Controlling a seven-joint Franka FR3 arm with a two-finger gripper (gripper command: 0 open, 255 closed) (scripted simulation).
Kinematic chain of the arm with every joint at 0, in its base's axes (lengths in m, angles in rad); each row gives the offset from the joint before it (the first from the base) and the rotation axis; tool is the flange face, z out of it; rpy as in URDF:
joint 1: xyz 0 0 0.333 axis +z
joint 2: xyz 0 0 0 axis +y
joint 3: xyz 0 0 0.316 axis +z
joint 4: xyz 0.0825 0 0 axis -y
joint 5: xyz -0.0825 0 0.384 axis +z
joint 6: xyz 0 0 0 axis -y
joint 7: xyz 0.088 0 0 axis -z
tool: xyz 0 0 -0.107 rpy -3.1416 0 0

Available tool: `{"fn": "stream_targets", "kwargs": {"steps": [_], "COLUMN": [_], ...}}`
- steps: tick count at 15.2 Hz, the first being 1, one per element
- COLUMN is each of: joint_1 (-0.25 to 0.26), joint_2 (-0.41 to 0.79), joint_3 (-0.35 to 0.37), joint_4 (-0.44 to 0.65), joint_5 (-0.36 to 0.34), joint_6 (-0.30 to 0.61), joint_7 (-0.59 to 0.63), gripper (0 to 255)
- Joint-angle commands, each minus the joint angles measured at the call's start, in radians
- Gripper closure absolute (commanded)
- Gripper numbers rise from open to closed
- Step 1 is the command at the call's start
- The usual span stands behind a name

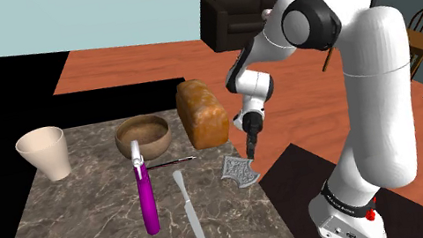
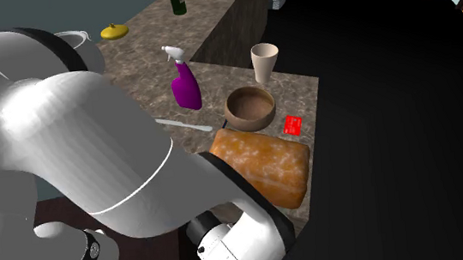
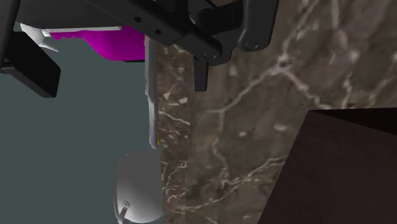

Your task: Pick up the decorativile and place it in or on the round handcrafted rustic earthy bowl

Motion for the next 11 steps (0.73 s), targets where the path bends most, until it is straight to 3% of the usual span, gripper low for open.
{"fn": "stream_targets", "kwargs": {"steps": [1,8,11], "joint_1": [-0.016,0.04,0.04], "joint_2": [0.071,0.013,0.012], "joint_3": [0.042,0.06,0.06], "joint_4": [0.019,-0.085,-0.085], "joint_5": [0.02,0.065,0.065], "joint_6": [-0.042,0.024,0.024], "joint_7": [-0.056,-0.049,-0.049], "gripper": [0,0,0]}}
